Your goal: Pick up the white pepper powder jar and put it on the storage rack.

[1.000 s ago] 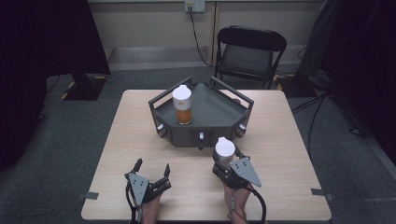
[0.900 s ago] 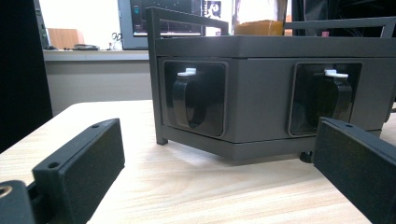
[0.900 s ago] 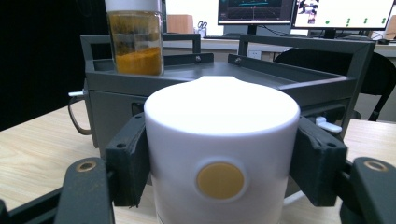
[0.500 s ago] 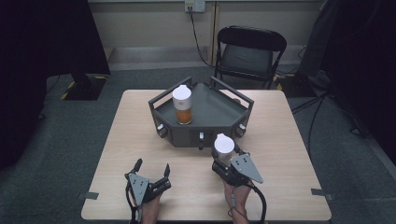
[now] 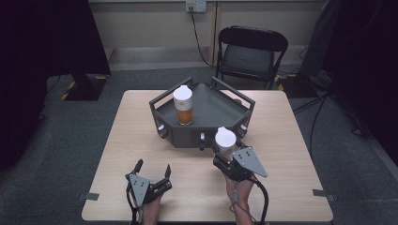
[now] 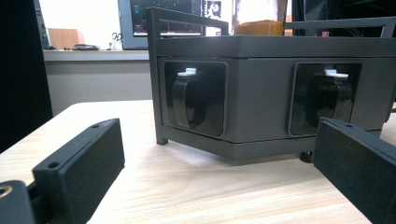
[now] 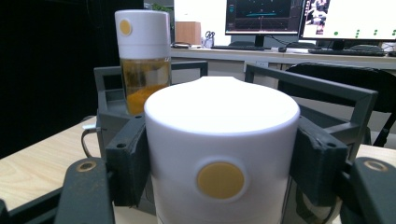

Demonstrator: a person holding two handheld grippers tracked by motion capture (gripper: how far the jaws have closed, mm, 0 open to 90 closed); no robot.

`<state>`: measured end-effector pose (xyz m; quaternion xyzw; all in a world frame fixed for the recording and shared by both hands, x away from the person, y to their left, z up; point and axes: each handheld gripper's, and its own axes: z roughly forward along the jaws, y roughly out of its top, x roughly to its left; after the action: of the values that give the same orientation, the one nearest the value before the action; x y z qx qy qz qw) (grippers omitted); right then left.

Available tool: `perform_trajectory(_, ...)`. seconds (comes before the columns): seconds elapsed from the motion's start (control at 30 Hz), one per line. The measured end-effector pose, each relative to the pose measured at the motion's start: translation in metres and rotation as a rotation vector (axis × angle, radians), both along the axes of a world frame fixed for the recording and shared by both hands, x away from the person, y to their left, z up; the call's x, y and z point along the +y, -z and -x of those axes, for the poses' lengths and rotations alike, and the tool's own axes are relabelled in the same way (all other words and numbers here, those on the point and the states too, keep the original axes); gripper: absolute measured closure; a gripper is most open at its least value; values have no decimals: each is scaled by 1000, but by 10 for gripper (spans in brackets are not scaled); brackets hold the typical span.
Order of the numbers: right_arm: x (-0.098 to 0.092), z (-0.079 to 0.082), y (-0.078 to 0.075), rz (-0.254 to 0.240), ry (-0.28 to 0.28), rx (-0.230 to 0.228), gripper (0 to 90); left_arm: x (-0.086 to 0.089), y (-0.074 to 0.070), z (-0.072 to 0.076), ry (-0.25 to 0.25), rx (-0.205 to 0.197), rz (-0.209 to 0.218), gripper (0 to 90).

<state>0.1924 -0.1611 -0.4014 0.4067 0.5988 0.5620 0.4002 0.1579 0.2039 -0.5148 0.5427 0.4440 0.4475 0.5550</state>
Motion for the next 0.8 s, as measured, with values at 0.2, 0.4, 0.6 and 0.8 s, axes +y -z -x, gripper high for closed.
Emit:
perform_trajectory(0.2,-2,-3,-8,-6,-3,-9,300,0,0,0,0,0,0,17)
perform_trajectory(0.4,-3,-6,-17,-6,-7,-17,300,0,0,0,0,0,1,17)
perform_trajectory(0.6,-2,-12,-25,-3,-12,-16,300,0,0,0,0,0,1,17)
perform_trajectory(0.8,0,-17,-32,4,-19,-19,300,0,0,0,0,0,1,17)
